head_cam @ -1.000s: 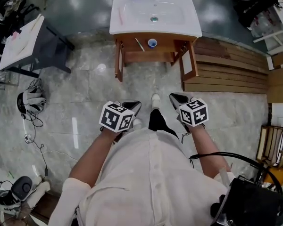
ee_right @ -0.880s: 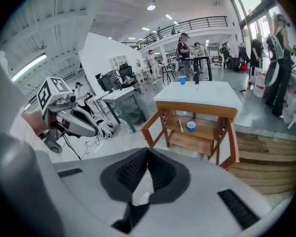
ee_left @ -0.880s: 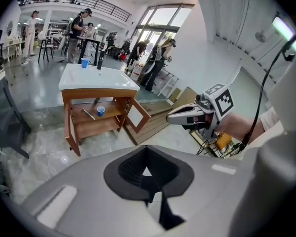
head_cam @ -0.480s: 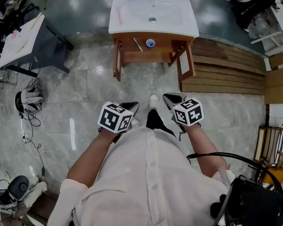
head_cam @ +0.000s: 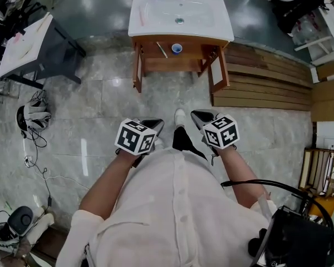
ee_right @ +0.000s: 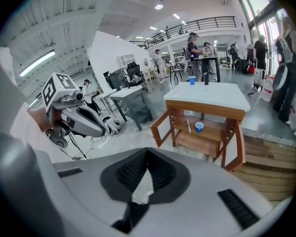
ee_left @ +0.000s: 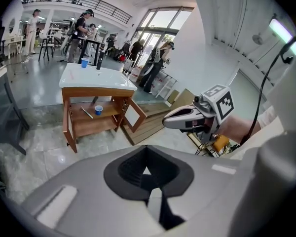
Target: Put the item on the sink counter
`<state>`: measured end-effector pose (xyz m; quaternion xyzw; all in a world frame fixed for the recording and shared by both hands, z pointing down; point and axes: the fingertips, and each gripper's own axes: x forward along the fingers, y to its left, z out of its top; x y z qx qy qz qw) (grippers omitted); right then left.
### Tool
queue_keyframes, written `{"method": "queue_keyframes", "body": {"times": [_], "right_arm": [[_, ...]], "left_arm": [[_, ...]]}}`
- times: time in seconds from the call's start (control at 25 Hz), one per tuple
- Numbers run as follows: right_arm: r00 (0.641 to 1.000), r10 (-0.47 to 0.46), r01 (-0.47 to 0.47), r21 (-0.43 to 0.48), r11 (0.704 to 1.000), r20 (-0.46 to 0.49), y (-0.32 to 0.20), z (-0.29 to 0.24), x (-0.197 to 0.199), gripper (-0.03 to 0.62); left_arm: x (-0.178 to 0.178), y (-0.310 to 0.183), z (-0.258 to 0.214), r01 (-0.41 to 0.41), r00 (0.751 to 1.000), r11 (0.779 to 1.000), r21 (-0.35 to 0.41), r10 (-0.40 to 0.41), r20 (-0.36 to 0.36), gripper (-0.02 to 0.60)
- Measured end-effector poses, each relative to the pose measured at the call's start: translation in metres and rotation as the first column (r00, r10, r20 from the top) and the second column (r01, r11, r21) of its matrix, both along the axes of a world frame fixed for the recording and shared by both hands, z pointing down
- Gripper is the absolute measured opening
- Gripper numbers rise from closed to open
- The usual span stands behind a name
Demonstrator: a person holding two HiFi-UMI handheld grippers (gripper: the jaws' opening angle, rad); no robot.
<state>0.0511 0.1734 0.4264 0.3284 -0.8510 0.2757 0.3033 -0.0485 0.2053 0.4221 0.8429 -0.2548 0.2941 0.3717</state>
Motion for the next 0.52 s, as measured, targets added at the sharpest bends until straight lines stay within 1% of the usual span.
{"method": "queue_keyframes", "body": {"times": [0.52], "right_arm": [[1.0,0.014,-0.014,0.011,1.0,-0.002,0.0067,0.0011,-0.0042,0.005]], "left_arm": [[-0.002,0.0013,0.0007,-0.019,1.0,1.0,0.014,0.019,-0.002,0.006]]}}
